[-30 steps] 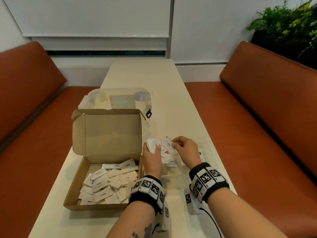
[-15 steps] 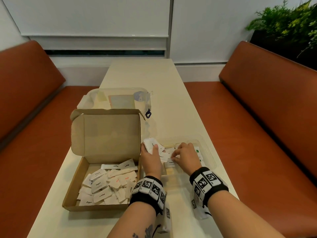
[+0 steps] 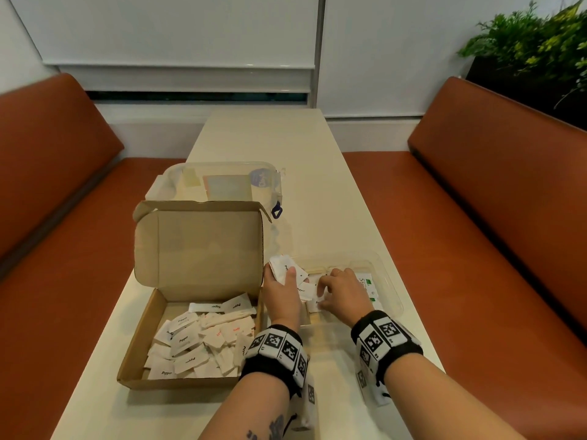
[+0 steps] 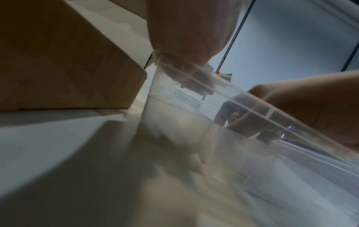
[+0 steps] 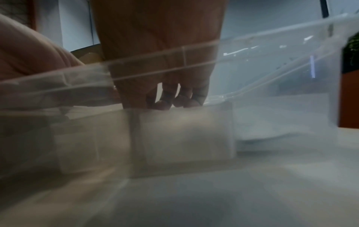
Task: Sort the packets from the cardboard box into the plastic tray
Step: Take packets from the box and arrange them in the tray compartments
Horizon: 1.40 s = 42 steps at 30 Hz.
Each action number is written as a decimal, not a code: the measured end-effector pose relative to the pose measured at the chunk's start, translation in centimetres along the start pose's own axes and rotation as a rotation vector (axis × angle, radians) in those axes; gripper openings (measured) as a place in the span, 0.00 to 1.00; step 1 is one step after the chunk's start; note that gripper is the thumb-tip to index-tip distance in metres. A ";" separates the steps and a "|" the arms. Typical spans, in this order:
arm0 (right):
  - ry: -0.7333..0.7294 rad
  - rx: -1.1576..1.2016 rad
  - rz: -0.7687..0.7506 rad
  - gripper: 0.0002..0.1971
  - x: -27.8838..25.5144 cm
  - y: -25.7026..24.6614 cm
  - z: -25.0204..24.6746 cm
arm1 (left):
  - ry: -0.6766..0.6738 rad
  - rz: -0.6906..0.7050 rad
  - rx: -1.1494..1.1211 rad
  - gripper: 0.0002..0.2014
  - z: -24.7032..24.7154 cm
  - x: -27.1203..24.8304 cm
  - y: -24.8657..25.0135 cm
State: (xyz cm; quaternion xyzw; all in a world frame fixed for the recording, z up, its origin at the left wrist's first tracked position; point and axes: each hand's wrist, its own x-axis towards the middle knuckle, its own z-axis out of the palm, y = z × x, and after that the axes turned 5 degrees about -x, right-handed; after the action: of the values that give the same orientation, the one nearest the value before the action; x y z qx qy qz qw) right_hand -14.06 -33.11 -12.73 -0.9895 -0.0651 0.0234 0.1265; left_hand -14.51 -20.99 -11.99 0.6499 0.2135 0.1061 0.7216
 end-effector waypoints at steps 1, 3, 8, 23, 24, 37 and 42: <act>-0.008 -0.013 -0.004 0.09 0.1 -0.1 0.0 | -0.002 -0.003 0.000 0.16 0.0 0.0 0.0; -0.011 -0.036 -0.008 0.09 0.2 -0.1 0.2 | -0.004 -0.008 0.009 0.16 0.0 0.1 -0.1; 0.005 -0.057 -0.003 0.08 0.4 -0.3 0.2 | -0.010 0.016 0.040 0.15 0.0 0.3 -0.4; 0.196 0.705 0.190 0.13 1.0 -2.7 -2.8 | -0.103 0.027 -0.001 0.17 -0.3 -0.6 0.7; 0.186 0.758 0.206 0.14 1.1 -2.6 -2.8 | -0.113 0.034 0.000 0.16 -0.4 -0.7 0.7; 0.191 1.006 0.311 0.09 1.4 -1.5 -2.5 | -0.145 0.036 -0.034 0.10 -0.6 -0.6 0.6; 0.271 0.860 0.327 0.03 1.6 -0.4 -2.6 | -0.079 0.042 -0.034 0.13 -0.4 -0.5 0.4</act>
State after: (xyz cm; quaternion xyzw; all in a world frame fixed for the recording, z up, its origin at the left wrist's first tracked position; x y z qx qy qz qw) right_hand -12.36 -33.10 -10.19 -0.8390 0.1240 -0.0615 0.5263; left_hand -15.04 -20.80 -11.50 0.6456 0.1694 0.0993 0.7380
